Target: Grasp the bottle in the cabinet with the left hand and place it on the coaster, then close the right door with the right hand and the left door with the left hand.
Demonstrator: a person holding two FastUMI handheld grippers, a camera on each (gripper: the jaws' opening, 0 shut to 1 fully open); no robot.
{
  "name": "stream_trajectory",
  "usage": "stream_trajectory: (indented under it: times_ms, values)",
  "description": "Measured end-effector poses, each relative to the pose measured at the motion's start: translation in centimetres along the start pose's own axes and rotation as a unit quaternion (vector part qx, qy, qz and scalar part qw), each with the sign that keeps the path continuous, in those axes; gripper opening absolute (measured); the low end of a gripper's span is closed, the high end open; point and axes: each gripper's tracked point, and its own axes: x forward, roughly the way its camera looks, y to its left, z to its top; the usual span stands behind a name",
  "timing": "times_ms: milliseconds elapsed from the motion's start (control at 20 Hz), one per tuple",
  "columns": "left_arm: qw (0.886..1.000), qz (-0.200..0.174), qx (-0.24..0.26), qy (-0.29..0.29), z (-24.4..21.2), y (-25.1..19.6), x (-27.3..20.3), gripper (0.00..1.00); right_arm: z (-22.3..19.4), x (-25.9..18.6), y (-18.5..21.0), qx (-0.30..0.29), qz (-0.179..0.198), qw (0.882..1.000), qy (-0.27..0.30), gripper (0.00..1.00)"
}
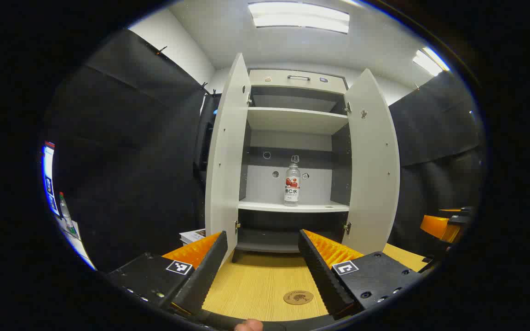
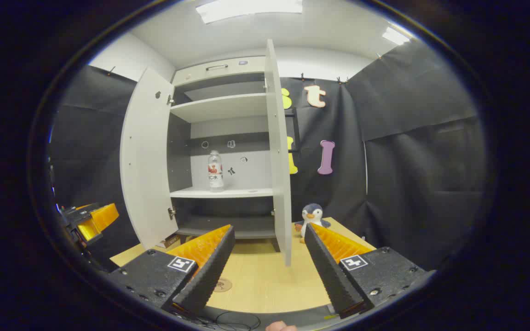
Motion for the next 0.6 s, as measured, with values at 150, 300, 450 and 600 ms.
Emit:
stream_trajectory:
  times_ms: [150, 300, 450, 600]
  values:
    - [1.000, -0.005, -0.002, -0.002, 0.09, -0.33, 0.17, 0.99, 0.33, 0.05, -0.13, -0.010, -0.004, 1.000, -0.002, 0.96]
    - [1.000, -0.008, 0.003, -0.003, 0.19, -0.63, 0.45, 0.95, 0.37, 0.25, -0.05, -0.010, -0.003, 1.000, -0.003, 0.96]
    - [1.000, -0.012, 0.005, -0.005, 0.29, -0.88, 0.48, 0.95, 0.63, 0.20, -0.10, -0.010, -0.004, 1.000, -0.009, 1.00]
    - [1.000, -0.013, 0.007, -0.007, 0.31, -0.80, 0.54, 0.95, 0.75, 0.19, -0.07, -0.010, -0.003, 1.000, -0.011, 0.96]
